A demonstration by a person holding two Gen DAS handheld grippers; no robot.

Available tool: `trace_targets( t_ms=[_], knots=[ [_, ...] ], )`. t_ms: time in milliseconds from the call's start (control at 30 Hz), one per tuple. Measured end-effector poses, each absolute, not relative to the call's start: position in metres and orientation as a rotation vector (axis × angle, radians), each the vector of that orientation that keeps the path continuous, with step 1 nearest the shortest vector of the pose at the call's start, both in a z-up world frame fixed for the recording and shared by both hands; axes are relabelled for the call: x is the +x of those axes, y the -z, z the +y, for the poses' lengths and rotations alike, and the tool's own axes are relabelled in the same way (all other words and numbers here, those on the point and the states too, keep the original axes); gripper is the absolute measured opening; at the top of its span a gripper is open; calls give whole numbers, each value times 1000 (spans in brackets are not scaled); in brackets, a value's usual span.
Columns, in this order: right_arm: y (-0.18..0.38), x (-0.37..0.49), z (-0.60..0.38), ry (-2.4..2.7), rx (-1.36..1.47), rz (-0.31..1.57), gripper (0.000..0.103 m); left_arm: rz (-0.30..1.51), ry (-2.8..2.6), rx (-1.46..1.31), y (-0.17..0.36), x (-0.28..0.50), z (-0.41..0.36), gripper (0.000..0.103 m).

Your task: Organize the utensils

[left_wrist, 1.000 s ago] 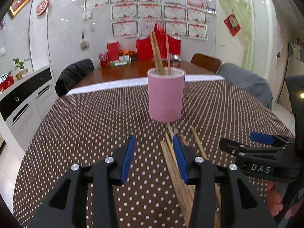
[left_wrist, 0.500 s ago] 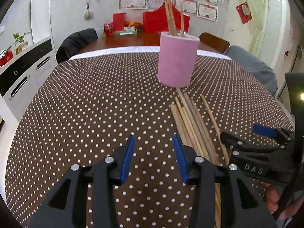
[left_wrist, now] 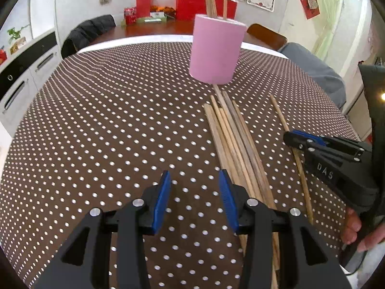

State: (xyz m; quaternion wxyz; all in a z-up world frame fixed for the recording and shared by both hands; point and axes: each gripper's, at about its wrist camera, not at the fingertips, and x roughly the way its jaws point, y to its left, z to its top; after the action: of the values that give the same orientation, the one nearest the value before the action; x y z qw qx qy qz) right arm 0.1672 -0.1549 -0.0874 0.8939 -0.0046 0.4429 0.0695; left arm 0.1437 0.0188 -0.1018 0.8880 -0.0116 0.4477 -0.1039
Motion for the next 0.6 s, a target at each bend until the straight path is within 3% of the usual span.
trace_targets(
  t_ms=[267, 500, 600],
  knots=[
    [89, 157, -167, -185, 48, 897, 7, 941, 210, -3, 102, 150, 12, 42],
    [93, 153, -184, -220, 115, 901, 6, 945, 189, 36, 101, 155, 5, 50],
    [92, 152, -193, -229, 130, 901, 6, 938, 130, 89, 101, 157, 2, 69]
  ],
)
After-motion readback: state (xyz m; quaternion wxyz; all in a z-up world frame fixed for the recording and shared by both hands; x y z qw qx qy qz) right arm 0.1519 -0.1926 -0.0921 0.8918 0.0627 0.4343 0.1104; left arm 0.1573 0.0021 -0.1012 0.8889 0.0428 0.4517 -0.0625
